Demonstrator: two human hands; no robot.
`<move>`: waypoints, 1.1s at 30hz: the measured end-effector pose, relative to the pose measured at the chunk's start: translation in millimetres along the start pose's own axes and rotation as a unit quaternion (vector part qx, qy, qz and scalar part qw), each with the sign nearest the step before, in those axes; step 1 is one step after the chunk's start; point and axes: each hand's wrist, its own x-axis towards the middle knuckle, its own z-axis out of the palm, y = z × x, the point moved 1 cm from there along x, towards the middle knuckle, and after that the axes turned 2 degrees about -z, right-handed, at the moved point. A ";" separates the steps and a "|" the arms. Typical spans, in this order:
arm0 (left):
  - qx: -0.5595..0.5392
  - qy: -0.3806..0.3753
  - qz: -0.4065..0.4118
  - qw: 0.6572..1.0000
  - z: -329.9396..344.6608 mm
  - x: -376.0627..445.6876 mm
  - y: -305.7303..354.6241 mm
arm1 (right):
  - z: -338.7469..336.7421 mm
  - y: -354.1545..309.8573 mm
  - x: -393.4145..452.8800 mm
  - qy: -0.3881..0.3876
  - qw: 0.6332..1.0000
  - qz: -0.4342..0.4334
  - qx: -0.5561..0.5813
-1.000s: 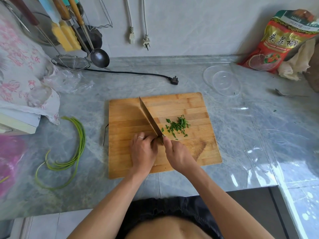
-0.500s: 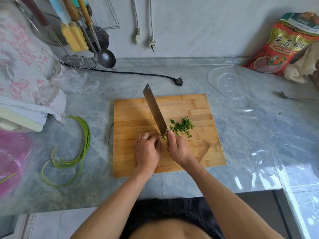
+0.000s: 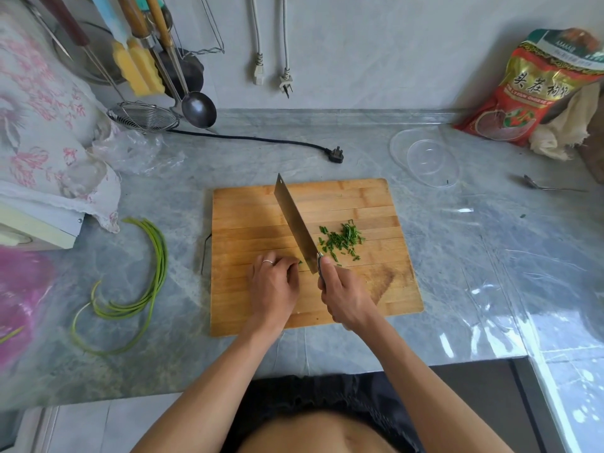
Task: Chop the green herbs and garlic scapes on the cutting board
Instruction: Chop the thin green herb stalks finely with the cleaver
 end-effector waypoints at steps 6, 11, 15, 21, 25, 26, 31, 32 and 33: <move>0.005 -0.007 0.000 1.000 -0.7 -0.9 -0.7 | 2.3 -3.8 -8.6 -0.004 0.999 -0.016 -0.030; -0.015 -0.001 0.000 1.000 -2.6 1.7 -0.9 | -0.7 -5.2 -12.9 -0.001 1.000 -0.020 -0.021; -0.011 0.008 0.001 1.000 -2.7 4.3 -3.9 | -3.3 -7.9 -16.9 0.006 1.000 -0.022 -0.012; 0.005 0.003 0.006 1.000 -3.6 1.6 -8.3 | -2.8 -6.7 -22.3 -0.002 0.998 -0.030 -0.052; -0.003 0.005 0.008 1.000 -4.1 2.3 -8.2 | -3.3 -1.6 -26.6 -0.010 0.996 -0.017 -0.089; -0.010 0.005 0.004 1.000 -4.0 2.7 -8.9 | -3.4 -2.4 -28.2 -0.013 0.995 -0.014 -0.095; -0.030 0.017 -0.024 0.999 -3.1 0.0 -6.7 | -0.4 -1.3 -37.8 -0.018 0.991 -0.017 -0.132; -0.029 0.021 -0.028 0.999 -3.1 -0.6 -5.1 | 0.0 -0.7 -39.1 -0.021 0.991 -0.013 -0.132; -0.026 0.023 -0.035 0.999 -3.1 -1.0 -3.1 | 1.2 2.9 -39.5 -0.021 0.991 -0.015 -0.130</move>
